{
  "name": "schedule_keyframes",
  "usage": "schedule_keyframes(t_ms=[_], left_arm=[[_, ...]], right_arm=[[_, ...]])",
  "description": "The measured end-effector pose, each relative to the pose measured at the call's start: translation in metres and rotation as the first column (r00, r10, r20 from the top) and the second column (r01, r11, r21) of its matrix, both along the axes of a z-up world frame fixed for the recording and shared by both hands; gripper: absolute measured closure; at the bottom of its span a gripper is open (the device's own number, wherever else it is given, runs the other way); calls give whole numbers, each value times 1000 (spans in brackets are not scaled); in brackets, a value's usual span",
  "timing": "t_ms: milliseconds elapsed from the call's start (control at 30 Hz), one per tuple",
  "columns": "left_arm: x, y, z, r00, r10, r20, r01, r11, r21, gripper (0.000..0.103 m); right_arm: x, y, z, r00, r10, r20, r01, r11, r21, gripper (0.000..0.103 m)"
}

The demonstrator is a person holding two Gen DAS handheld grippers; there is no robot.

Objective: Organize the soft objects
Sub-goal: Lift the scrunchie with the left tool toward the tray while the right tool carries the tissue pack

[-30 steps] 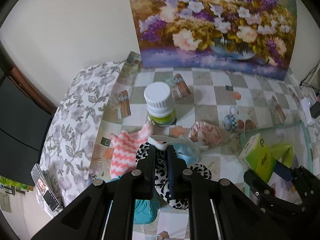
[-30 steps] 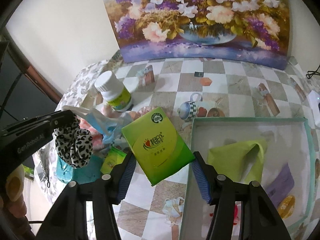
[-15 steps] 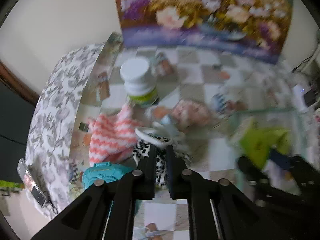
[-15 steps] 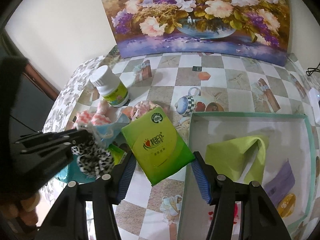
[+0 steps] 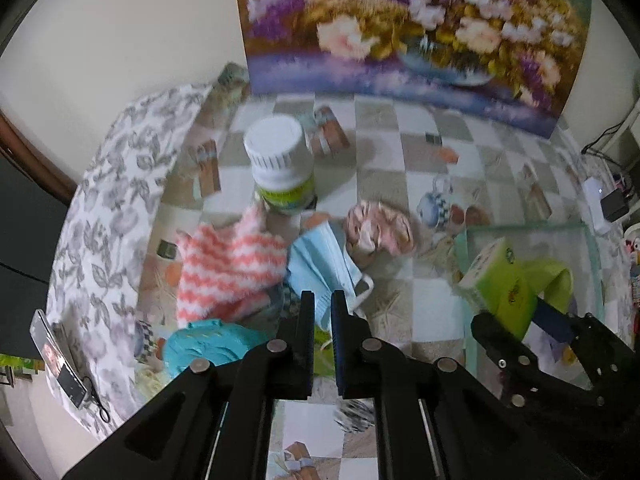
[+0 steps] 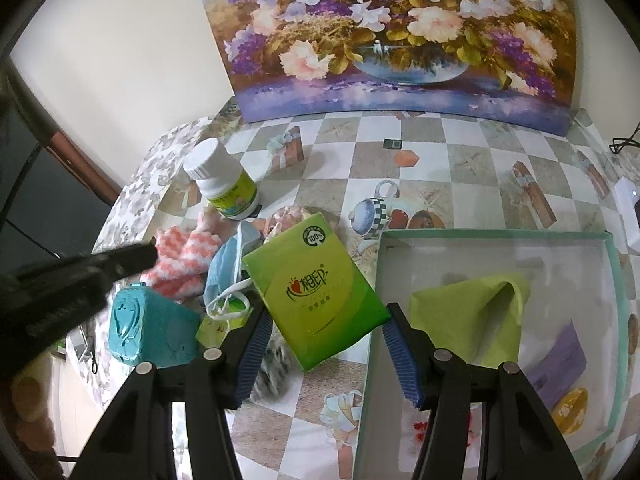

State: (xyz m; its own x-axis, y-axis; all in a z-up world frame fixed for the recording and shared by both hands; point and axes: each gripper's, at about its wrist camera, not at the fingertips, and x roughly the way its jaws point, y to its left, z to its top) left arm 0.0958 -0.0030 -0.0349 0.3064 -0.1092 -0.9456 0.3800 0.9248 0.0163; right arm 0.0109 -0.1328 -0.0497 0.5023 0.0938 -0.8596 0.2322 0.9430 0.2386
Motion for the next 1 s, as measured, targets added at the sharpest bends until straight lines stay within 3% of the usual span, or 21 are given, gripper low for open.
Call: schedule_keyframes(t_ms=[300, 633, 700, 833, 1000], left_arm=[[-11, -18, -18, 998, -45, -51, 46, 999, 21, 95], [-53, -30, -36, 990, -115, -84, 122, 989, 86, 95], [-58, -30, -36, 989, -118, -85, 125, 988, 86, 90], [-71, -31, -40, 989, -125, -76, 132, 986, 103, 59], [-82, -29, -54, 989, -121, -89, 131, 984, 118, 42]], right_arm=[[-7, -5, -1, 1000, -19, -13, 19, 1000, 12, 43], [-32, -20, 1, 995, -91, -26, 92, 995, 45, 43], [-39, -22, 2, 994, -102, -25, 103, 993, 54, 43], [-54, -23, 8, 993, -120, -9, 121, 991, 55, 43], [-69, -21, 11, 991, -137, -1, 137, 988, 68, 43]])
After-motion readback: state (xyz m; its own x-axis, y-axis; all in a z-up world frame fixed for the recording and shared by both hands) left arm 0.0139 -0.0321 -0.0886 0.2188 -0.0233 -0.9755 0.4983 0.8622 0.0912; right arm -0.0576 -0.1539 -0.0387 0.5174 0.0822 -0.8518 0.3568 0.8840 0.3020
